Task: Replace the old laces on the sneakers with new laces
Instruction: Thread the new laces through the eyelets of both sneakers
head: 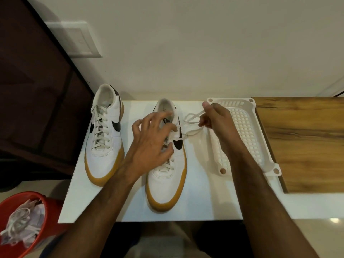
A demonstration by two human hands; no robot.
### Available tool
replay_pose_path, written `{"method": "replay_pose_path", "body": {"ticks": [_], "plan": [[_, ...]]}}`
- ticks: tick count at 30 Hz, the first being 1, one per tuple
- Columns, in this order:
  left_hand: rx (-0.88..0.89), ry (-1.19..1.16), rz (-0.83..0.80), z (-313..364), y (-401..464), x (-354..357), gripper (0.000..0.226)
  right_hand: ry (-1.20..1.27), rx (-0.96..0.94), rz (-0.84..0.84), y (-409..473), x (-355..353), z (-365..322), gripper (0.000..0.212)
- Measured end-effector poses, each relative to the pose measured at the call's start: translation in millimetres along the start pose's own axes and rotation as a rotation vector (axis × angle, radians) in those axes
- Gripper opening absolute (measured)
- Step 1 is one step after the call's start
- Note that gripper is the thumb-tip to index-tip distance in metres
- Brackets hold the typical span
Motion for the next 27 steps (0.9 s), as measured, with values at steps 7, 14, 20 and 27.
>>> {"method": "replay_pose_path", "body": {"ticks": [7, 14, 20, 27], "plan": [[-0.076, 0.141, 0.013, 21.7, 0.2, 17.9, 0.011, 0.648, 0.277, -0.043, -1.7, 9.0, 6.8, 0.021], [-0.262, -0.767, 0.114, 17.5, 11.5, -13.4, 0.004, -0.024, -0.006, -0.132, -20.3, 22.4, -4.5, 0.029], [-0.279, -1.008, 0.291, 12.5, 15.5, -42.9, 0.021, -0.071, -0.098, -0.581, -36.8, 26.2, -20.1, 0.043], [-0.319, -0.904, 0.38, 6.5, 8.3, -66.1, 0.007, 0.015, -0.159, -0.441, -35.3, 18.0, -28.0, 0.03]]}}
Point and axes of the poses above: each hand's wrist, its own y-axis towards the middle knuckle, its own x-axis out of the palm, z = x × y, the point moved 2 cm from there along y, towards the middle knuckle, and after that the axes turned 1 degree about -x, right-handed, at the moved point
